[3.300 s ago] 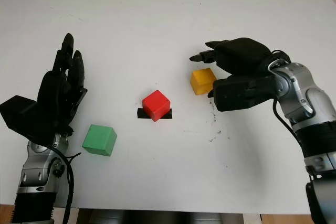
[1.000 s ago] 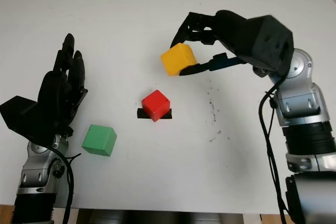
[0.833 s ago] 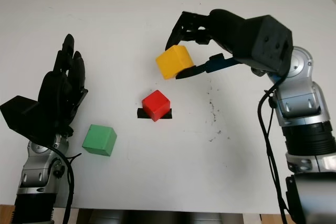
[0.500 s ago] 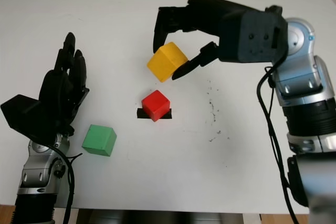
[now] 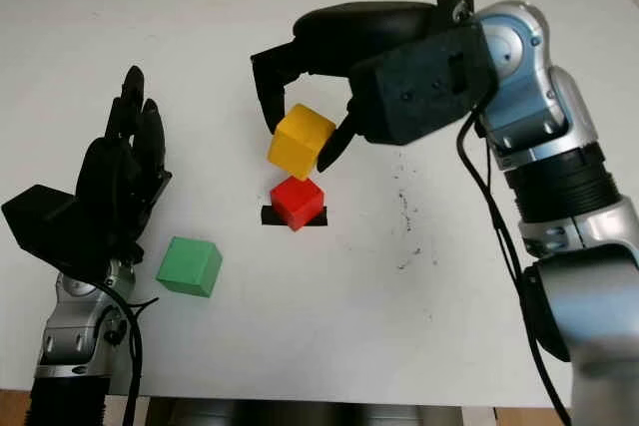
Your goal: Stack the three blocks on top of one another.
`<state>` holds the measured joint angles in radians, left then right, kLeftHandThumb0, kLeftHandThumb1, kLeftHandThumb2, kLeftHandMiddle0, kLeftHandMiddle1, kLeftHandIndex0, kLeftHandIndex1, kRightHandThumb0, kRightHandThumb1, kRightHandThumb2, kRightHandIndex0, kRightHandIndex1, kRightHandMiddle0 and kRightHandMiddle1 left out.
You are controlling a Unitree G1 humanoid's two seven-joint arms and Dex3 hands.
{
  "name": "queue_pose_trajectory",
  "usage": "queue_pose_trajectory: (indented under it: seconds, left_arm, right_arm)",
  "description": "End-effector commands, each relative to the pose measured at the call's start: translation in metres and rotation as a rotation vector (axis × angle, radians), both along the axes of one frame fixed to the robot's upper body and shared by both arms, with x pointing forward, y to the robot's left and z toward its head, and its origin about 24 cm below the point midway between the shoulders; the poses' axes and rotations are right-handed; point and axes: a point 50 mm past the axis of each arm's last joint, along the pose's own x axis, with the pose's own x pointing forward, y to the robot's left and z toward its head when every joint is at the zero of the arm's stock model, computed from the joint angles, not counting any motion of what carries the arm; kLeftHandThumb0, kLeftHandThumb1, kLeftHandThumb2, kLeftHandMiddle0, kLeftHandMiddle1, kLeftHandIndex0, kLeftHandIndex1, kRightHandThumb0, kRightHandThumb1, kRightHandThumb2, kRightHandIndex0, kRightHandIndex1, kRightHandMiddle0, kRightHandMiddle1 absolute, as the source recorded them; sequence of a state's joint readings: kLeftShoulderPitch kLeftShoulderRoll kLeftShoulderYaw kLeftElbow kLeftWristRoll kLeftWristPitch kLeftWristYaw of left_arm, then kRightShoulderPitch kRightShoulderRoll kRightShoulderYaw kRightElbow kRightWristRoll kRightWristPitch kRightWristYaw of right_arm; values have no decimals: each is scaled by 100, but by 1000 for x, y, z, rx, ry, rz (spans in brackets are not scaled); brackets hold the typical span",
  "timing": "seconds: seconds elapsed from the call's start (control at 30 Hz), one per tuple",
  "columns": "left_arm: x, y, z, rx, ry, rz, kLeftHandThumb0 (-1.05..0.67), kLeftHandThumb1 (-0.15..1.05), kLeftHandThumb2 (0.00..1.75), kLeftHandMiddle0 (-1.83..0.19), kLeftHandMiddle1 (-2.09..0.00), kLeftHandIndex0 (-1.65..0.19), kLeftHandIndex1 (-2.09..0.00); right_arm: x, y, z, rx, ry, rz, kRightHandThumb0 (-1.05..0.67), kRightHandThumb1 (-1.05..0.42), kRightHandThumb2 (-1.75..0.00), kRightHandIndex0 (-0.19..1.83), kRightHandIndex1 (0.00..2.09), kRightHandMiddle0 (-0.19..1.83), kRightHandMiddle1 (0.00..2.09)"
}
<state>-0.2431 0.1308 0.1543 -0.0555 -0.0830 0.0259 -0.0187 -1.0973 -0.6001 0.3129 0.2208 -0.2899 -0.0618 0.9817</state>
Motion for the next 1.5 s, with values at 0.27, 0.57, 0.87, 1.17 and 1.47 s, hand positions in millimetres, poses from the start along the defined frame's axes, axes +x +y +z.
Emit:
queue_pose_trajectory:
  seconds: [0.27,0.57,0.87,1.17,1.47]
  left_arm:
    - [-3,-3,-2,-12,-1,2,-77,105,57,13,-6,9,-5]
    - [-4,-4,-2,-27,0,0,-74,105,59,14,-5,9,-5]
    - [-5,-5,-2,-34,-1,2,-75,105,57,13,-6,9,-5]
    - [-6,-5,-2,-33,-4,4,-74,105,57,13,-5,9,-5]
    - [-6,-5,-3,-41,1,-1,-75,105,56,14,-5,10,-5]
  right_arm:
    - [-5,9,-8,-60,28,-36,-47,-89,-6,44,5,50,144]
    - [-4,14,-12,-106,23,-132,-45,-91,-6,44,5,43,153]
    - [-9,20,-19,-76,32,-201,-39,-93,-6,42,5,31,158]
    - [-10,21,-25,-60,39,-219,-38,-94,-6,41,4,29,157]
    - [-10,22,-29,-72,41,-215,-40,-94,-5,43,5,32,159]
